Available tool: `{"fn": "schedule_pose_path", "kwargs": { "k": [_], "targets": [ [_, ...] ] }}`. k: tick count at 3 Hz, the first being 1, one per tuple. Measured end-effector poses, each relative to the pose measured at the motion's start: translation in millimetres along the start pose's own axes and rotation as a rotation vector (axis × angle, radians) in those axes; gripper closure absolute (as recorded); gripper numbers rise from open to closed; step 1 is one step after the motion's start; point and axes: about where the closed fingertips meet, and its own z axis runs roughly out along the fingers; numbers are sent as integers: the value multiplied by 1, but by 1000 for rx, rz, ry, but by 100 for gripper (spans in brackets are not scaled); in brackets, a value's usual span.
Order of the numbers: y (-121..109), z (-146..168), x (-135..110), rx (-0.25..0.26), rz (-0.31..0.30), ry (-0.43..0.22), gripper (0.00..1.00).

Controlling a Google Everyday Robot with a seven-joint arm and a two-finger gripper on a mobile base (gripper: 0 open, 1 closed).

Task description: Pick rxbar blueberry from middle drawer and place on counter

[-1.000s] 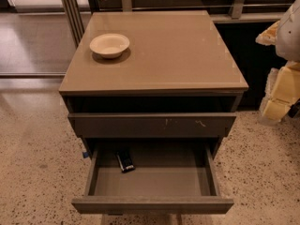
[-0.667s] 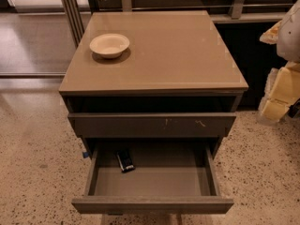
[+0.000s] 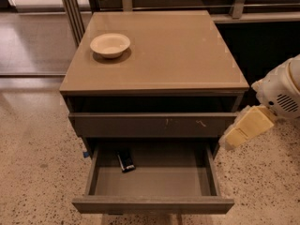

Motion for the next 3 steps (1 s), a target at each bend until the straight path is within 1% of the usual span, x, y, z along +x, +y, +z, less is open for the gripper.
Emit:
{"fn": "schedule_pose_path", "kwargs": {
  "k": [1,2,3],
  "targets": [
    [-9,49,-31,-75,102,-203,0],
    [-22,51,-49,-44,133,-278,0],
    [-15,56,-34,-11,169,-311,0]
  ]
}}
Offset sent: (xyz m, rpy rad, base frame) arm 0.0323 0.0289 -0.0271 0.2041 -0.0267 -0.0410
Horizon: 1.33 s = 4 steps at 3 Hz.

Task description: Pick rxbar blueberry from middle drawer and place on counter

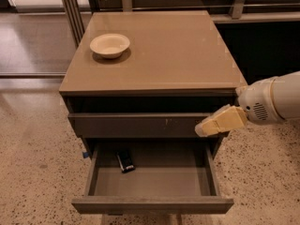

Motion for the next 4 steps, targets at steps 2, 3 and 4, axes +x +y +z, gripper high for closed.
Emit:
{"fn": "schedule_pose_path", "kwargs": {
  "k": [2,3,4],
  "targets": [
    [8,72,48,16,82,-194,0],
    [-13,100,45,76,78,-245,0],
    [-21,103,44,102,83,-256,0]
  ]
}}
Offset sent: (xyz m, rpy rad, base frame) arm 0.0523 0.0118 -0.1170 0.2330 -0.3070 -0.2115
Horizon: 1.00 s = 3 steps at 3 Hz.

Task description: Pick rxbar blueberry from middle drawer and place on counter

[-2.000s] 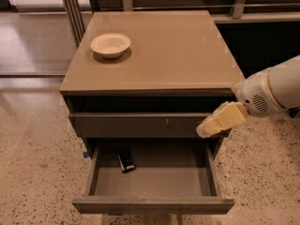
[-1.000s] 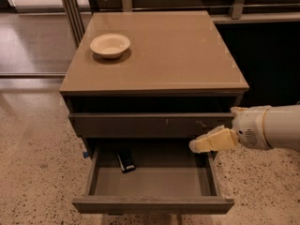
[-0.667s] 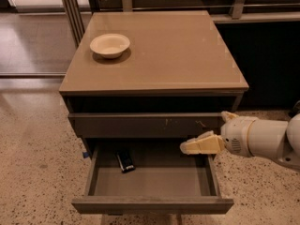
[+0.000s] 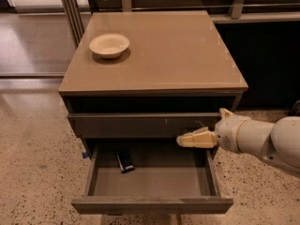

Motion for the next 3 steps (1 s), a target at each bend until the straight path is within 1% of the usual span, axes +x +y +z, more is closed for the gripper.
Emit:
{"fn": "schedule_pose_path", "kwargs": {
  "k": [1,2,3],
  "targets": [
    [2,-2,15,39,79,-8,0],
    [12,14,48,75,185,-46,0],
    [31,46,63,44,221,-101,0]
  ]
}}
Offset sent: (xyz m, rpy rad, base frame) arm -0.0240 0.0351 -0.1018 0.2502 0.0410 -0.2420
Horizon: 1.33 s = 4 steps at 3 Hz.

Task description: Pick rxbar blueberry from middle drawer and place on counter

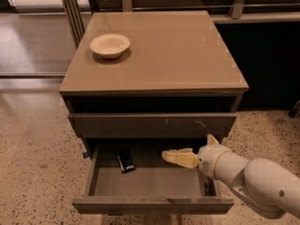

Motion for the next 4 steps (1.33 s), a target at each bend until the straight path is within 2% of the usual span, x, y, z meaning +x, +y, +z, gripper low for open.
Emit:
{"fn": "schedule_pose_path", "kwargs": {
  "k": [1,2,3,4],
  "targets": [
    [17,29,12,-69,5,-33,0],
    [18,33,18,-82,20,-33,0],
    [16,28,22,-16,-4,-40,0],
    [22,32,46,46,-77,-55,0]
  ]
}}
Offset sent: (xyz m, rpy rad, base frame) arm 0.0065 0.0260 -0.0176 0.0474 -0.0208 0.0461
